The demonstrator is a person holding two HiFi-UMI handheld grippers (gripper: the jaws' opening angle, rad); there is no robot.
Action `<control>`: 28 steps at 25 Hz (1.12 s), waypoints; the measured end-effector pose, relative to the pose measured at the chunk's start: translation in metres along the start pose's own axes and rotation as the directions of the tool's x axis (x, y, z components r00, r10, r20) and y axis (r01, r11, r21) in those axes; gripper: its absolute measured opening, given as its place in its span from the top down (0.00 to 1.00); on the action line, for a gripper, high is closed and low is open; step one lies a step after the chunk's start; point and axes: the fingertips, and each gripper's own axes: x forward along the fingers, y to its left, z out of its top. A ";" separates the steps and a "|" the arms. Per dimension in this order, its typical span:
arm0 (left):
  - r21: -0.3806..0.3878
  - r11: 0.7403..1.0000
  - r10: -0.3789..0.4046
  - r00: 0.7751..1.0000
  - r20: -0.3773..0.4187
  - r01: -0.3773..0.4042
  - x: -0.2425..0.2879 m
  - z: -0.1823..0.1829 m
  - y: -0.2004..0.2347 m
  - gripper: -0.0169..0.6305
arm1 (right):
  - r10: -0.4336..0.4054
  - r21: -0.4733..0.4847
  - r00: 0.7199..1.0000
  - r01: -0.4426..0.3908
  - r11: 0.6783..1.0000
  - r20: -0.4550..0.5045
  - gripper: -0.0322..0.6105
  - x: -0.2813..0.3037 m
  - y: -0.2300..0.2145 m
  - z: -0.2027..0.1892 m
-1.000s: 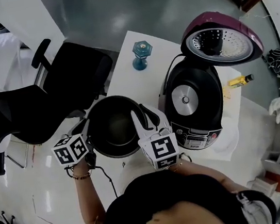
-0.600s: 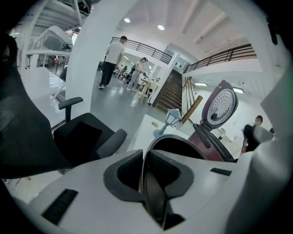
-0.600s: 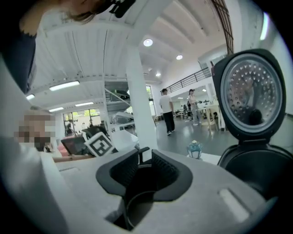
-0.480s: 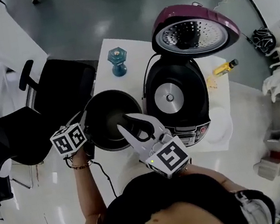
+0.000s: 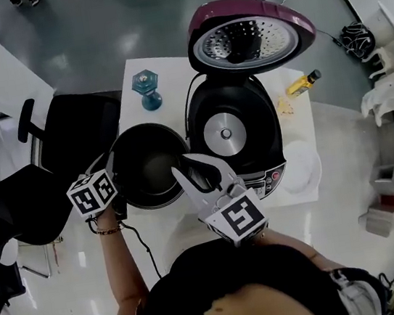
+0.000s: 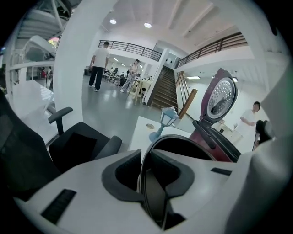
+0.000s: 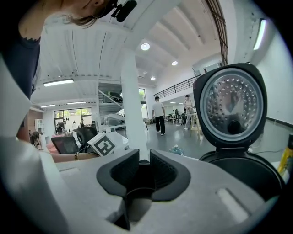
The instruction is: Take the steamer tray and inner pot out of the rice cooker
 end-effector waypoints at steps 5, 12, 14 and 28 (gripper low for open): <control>0.084 0.995 0.050 0.997 0.064 -0.056 -0.017 0.017 0.000 0.90 | -0.065 0.041 0.996 0.068 0.997 -0.067 0.85 -0.013 -0.015 -0.013; 0.062 0.998 0.003 0.946 0.323 -0.025 -0.078 0.061 -0.024 0.85 | -0.103 0.003 0.993 0.104 0.995 -0.058 0.87 -0.021 -0.025 -0.013; 0.078 0.996 0.001 0.928 0.372 -0.032 -0.095 0.063 -0.032 0.87 | -0.117 -0.008 0.992 0.117 0.993 -0.053 0.88 -0.023 -0.029 -0.012; 0.037 0.997 0.038 0.862 0.505 -0.065 -0.148 0.030 -0.054 0.93 | -0.142 0.010 0.989 0.142 0.990 -0.049 0.94 -0.025 -0.038 -0.014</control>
